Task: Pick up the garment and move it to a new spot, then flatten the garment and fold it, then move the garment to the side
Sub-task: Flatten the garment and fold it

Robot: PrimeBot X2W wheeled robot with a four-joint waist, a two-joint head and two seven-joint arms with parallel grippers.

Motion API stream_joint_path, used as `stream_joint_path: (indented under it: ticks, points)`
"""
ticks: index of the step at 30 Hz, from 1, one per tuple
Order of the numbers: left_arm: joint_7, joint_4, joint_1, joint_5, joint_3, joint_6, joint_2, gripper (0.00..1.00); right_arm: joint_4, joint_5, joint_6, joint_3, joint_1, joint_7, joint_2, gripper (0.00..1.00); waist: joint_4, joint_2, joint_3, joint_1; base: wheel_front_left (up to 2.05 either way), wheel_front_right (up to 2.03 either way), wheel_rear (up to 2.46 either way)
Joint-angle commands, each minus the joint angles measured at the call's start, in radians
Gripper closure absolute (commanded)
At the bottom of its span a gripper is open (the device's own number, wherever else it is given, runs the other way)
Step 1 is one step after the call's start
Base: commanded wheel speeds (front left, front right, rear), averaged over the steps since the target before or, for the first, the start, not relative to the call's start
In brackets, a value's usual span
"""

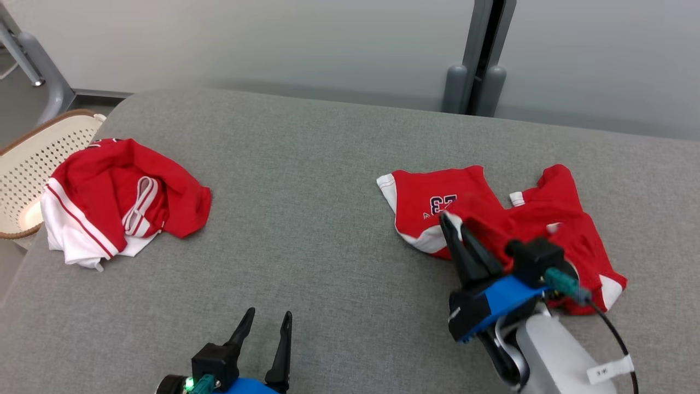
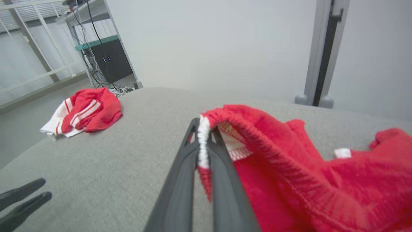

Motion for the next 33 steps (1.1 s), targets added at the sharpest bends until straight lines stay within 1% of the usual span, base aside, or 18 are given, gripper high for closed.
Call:
stream_joint_path:
  ticks: [1,7,10,12,14,16,19,22,24,25,27,28,29,33]
  points:
    - [-0.003,0.006,0.008,-0.004,-0.004,-0.001,0.0,0.0,-0.043,0.009,0.0,0.015,-0.051,-0.001,-0.001,1.0,-0.002,-0.0001,-0.015,-0.0001,0.0,0.0,0.0]
    - [-0.003,0.017,0.023,-0.002,-0.008,-0.005,0.0,0.0,-0.191,0.098,0.0,0.089,-0.213,-0.001,-0.001,1.0,0.013,-0.0001,-0.063,-0.0001,0.0,0.0,0.0]
    - [-0.003,0.02,0.04,-0.002,0.001,-0.003,0.0,0.0,-0.264,0.144,0.0,0.136,-0.275,0.0,-0.002,1.0,0.01,-0.0001,-0.079,-0.0001,0.0,0.0,0.0]
    - [-0.003,0.019,0.053,0.0,0.011,0.001,0.0,0.0,-0.296,0.163,0.0,0.166,-0.288,0.0,-0.005,1.0,0.0,-0.0001,-0.086,-0.0001,0.0,0.0,0.0]
    - [-0.003,0.023,0.066,-0.001,0.015,0.0,0.0,0.0,-0.308,0.185,0.0,0.19,-0.255,0.0,-0.027,1.0,-0.012,-0.0001,-0.091,-0.0001,0.0,0.0,0.0]
    - [-0.003,0.025,0.076,-0.005,0.02,0.002,0.0,0.0,-0.289,0.201,0.0,0.223,-0.186,0.0,-0.06,1.0,-0.026,-0.0001,-0.093,-0.0001,0.0,0.0,0.0]
    - [-0.003,0.026,0.08,-0.012,0.02,0.006,0.0,0.0,-0.218,0.237,0.0,0.232,-0.064,-0.001,-0.123,1.0,-0.05,-0.0001,-0.093,-0.0001,0.0,0.0,0.0]
    - [-0.003,0.027,0.069,-0.013,0.024,0.009,0.0,0.0,-0.125,0.246,0.0,0.201,0.06,-0.001,-0.184,1.0,-0.074,-0.0001,-0.09,-0.0001,0.0,0.0,0.0]
    - [-0.003,0.026,0.058,-0.007,0.029,0.009,0.0,0.0,-0.074,0.232,0.0,0.16,0.117,-0.001,-0.216,1.0,-0.093,-0.0001,-0.086,-0.0001,0.0,0.0,0.0]
    - [-0.003,0.027,0.054,-0.002,0.032,0.007,0.0,0.0,-0.054,0.225,0.0,0.142,0.141,-0.001,-0.225,0.98,-0.103,-0.0001,-0.085,-0.0001,0.0,0.0,0.0]
    - [-0.003,0.028,0.051,0.003,0.042,0.006,0.0,0.0,-0.015,0.219,0.0,0.099,0.174,-0.001,-0.228,0.62,-0.122,-0.0001,-0.084,-0.0001,0.0,0.0,0.0]
    - [-0.003,0.028,0.051,0.008,0.046,0.004,0.0,0.0,0.011,0.207,0.0,0.085,0.186,-0.001,-0.231,0.21,-0.131,-0.0001,-0.085,-0.0001,0.0,0.0,0.0]
    - [-0.003,0.03,0.049,0.009,0.051,0.004,0.0,0.0,0.026,0.195,0.0,0.066,0.188,-0.001,-0.23,0.0,-0.14,-0.0001,-0.087,-0.0001,0.0,0.0,0.0]
    - [-0.003,0.031,0.041,0.001,0.061,0.005,0.0,0.0,0.082,0.095,0.0,-0.05,0.174,-0.001,-0.202,0.0,-0.164,-0.0001,-0.096,-0.0001,0.0,0.0,0.0]
